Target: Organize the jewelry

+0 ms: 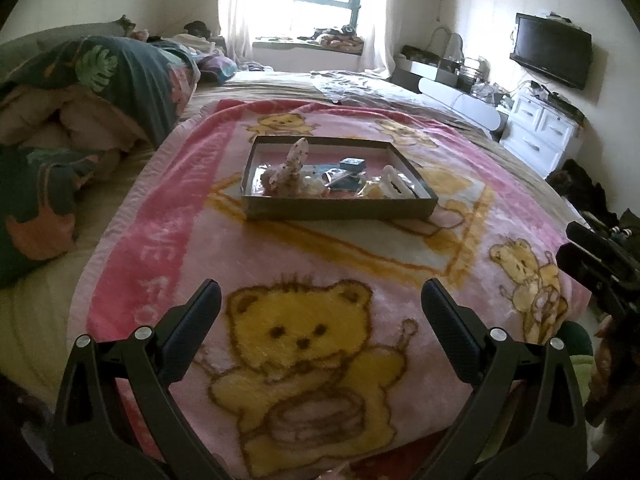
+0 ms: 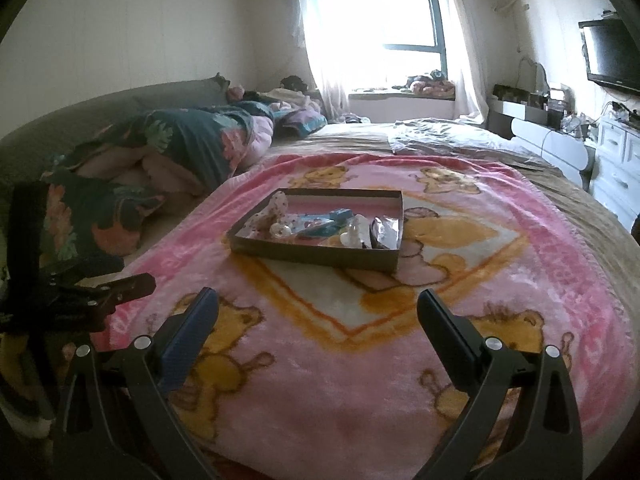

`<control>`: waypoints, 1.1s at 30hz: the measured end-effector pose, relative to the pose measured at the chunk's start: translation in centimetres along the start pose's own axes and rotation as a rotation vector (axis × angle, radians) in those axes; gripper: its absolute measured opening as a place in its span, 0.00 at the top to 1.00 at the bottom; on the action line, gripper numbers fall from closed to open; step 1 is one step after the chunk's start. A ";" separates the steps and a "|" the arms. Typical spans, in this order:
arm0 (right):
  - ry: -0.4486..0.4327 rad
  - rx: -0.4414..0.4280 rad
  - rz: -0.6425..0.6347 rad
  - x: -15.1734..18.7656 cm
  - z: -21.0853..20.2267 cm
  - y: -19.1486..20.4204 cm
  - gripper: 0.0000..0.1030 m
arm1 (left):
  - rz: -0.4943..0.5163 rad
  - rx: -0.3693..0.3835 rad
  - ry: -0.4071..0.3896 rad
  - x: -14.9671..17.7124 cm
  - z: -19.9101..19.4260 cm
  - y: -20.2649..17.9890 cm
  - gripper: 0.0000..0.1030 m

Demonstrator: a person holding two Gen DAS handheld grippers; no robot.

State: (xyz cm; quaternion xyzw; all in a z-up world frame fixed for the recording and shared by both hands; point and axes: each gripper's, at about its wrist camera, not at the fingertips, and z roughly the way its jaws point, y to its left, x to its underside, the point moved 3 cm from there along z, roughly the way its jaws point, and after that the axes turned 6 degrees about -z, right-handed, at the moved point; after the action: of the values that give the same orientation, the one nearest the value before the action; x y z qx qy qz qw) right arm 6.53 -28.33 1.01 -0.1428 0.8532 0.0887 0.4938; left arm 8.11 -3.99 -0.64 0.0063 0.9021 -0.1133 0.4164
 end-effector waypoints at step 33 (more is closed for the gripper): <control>0.140 0.001 0.053 2.3 5.2 -1.0 0.04 | -0.046 -0.043 0.090 1.5 4.0 1.1 0.09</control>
State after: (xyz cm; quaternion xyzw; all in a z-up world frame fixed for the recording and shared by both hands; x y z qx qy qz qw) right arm 9.98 -28.10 -3.60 -0.1260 0.8891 0.0912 0.4305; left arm 10.24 -3.86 -4.52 -0.0183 0.9220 -0.1028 0.3728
